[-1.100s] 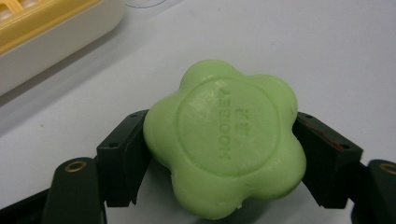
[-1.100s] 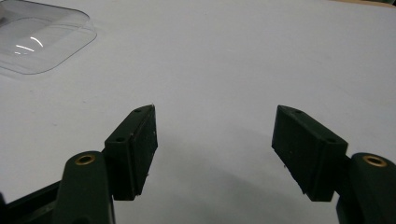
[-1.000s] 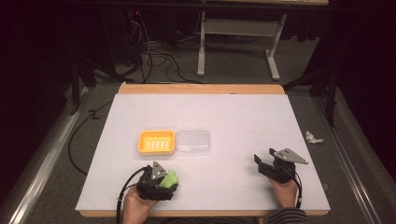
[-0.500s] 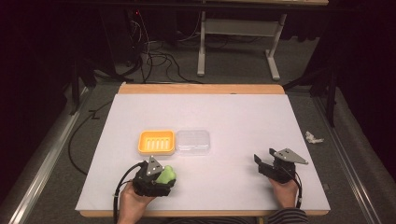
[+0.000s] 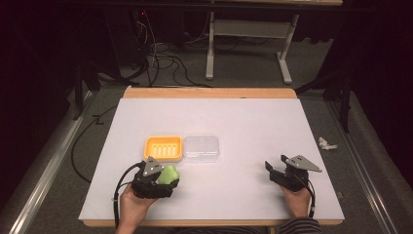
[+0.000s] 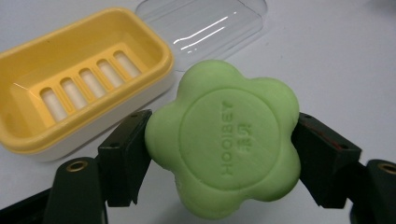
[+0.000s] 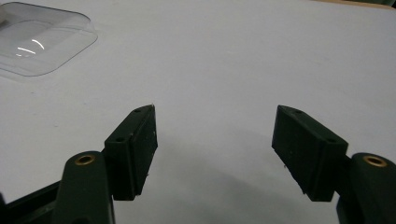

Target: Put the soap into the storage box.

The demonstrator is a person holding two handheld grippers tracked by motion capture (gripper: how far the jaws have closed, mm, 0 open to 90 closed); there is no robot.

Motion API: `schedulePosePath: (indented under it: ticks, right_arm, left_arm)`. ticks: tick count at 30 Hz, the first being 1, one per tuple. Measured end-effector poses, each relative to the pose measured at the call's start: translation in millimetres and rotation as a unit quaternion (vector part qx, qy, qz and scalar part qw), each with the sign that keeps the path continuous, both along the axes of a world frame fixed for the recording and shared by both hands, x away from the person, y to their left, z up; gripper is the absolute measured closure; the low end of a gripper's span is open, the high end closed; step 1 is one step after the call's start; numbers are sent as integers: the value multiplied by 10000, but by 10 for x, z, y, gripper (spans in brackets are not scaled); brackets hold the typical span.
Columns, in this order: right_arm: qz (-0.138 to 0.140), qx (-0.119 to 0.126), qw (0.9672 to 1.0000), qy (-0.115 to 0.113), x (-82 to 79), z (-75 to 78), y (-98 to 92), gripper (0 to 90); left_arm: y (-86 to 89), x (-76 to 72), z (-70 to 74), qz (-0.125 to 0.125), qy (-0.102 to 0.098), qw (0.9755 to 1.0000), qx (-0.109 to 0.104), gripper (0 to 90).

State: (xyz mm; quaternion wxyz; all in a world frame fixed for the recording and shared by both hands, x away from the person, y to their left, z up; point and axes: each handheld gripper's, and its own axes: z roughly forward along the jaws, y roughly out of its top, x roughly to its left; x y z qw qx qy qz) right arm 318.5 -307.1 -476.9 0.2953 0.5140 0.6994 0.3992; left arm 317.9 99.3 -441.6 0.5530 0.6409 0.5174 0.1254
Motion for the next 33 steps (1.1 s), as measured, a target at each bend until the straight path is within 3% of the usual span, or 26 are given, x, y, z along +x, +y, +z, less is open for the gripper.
schedulePosePath:
  ticks: [19, 20, 23, 25, 27, 29, 30, 31, 32, 33]
  right_arm:
    - [14, 9, 10000, 14, 0, 1, -2, 314]
    - [14, 8, 10000, 10, 0, 1, -2, 314]
    - [14, 9, 10000, 14, 1, 1, -2, 314]
    - [15, 6, 10000, 21, 2, 1, -2, 314]
    - [8, 13, 10000, 28, 1, 1, -1, 314]
    - [15, 12, 10000, 22, 3, -1, -1, 314]
    - [15, 12, 10000, 22, 3, -1, -1, 314]
    - [15, 12, 10000, 22, 3, -1, -2, 314]
    - [7, 8, 10000, 26, 2, 0, -1, 314]
    - [18, 3, 10000, 15, 3, 0, -2, 314]
  left_arm:
    - [132, 254, 262, 291, -197, 9993, -84, 270]
    - [107, 287, 268, 462, -272, 9982, -250, 270]
    - [107, 330, 279, 581, -330, 9972, -324, 269]
    - [148, 353, 290, 378, -193, 9990, -102, 270]
    - [153, 375, 286, 392, -211, 9990, 16, 269]
    - [135, 408, 288, 409, -200, 9990, -27, 269]
    - [204, 403, 293, 172, -94, 9989, 429, 269]
    - [206, 422, 297, 163, -75, 9985, 515, 269]
    - [115, 473, 297, 421, -213, 9989, 34, 269]
    - [107, 489, 299, 423, -230, 9988, 53, 269]
